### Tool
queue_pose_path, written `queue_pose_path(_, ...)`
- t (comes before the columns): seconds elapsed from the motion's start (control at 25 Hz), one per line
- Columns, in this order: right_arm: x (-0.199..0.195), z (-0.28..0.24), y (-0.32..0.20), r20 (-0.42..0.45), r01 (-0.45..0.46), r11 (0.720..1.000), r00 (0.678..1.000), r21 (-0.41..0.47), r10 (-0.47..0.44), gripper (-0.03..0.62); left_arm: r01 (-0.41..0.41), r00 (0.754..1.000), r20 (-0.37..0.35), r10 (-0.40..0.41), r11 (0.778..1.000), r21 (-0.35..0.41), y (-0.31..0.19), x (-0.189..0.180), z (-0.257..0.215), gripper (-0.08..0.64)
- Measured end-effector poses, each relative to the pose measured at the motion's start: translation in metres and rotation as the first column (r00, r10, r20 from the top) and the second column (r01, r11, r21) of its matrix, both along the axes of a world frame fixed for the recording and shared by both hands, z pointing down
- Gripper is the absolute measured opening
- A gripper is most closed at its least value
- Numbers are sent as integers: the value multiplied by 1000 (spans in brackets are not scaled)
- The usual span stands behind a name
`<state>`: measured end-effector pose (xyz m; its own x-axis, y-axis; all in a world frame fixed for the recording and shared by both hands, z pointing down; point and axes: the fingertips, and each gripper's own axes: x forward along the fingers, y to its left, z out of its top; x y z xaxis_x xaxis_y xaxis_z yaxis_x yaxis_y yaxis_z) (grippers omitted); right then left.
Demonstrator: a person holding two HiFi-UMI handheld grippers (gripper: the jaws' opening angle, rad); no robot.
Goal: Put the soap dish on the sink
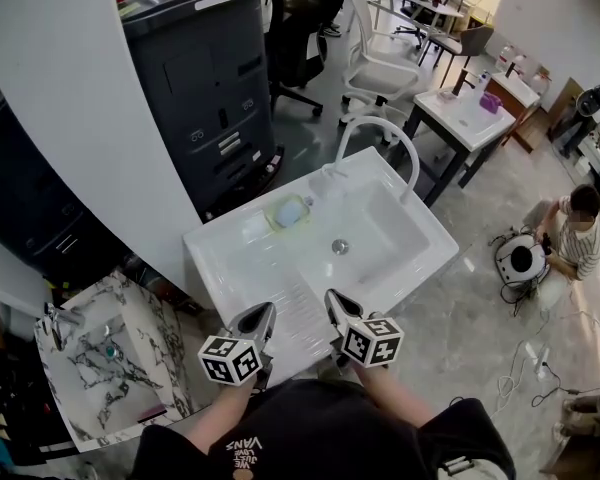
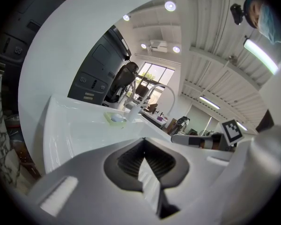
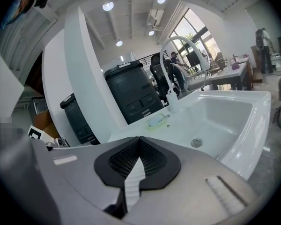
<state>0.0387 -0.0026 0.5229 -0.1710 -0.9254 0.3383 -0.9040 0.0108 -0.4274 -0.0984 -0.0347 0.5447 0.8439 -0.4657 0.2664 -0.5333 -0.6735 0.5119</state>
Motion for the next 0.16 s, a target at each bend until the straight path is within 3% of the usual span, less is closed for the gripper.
queue_pose_path(0.16,-1,-1,-2,-3,2,1000,1000,0,-2,2,0,1000,-4,0,1000,-4,-2,-1,0,52)
